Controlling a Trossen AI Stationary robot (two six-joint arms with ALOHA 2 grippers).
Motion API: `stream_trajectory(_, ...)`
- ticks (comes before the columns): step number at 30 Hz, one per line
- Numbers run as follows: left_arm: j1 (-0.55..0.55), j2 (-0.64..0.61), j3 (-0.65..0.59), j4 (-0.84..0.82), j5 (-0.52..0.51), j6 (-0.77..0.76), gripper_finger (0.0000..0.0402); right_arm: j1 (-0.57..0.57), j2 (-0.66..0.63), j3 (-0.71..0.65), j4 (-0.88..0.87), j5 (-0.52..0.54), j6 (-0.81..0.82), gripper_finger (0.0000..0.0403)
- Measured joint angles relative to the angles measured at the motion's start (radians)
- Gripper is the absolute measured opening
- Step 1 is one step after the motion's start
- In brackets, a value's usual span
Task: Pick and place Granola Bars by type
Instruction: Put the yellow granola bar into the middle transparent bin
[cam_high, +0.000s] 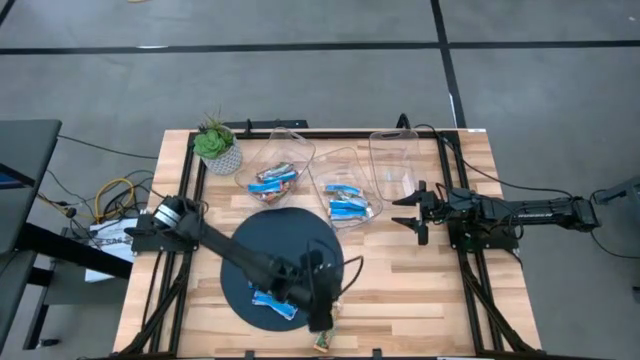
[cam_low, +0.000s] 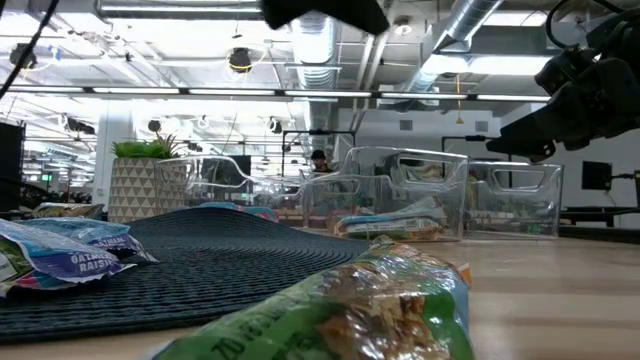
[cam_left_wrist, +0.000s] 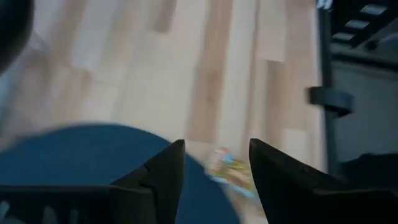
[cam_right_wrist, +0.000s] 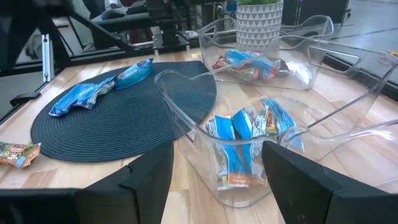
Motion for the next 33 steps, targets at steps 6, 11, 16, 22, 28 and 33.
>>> stream_trajectory(6, -0.071, 0.042, -0.001, -0.048, -0.029, -0.224, 0.0171, 0.0, 0.0, 0.0, 0.003, 0.0, 0.0, 0.024)
stream_trajectory(11, -0.097, 0.091, -0.002, -0.042, -0.026, -0.368, 0.0171, 0.0, 0.001, 0.0, 0.002, 0.0, 0.0, 0.024)
stream_trajectory(16, -0.096, 0.149, -0.002, 0.008, -0.021, -0.441, 0.0171, 0.0, 0.001, 0.0, 0.002, 0.0, 0.0, 0.024)
stream_trajectory(22, -0.093, 0.202, -0.003, 0.07, 0.005, -0.518, 0.0171, 0.0, 0.001, 0.0, 0.0, 0.0, 0.0, 0.024)
stream_trajectory(28, -0.094, 0.219, 0.0, 0.1, 0.017, -0.577, 0.0171, 0.0, 0.001, 0.0, -0.002, 0.0, 0.0, 0.024)
stream_trajectory(33, -0.096, 0.236, 0.001, 0.121, 0.026, -0.626, 0.0171, 0.0, 0.001, 0.0, 0.001, 0.0, 0.0, 0.024)
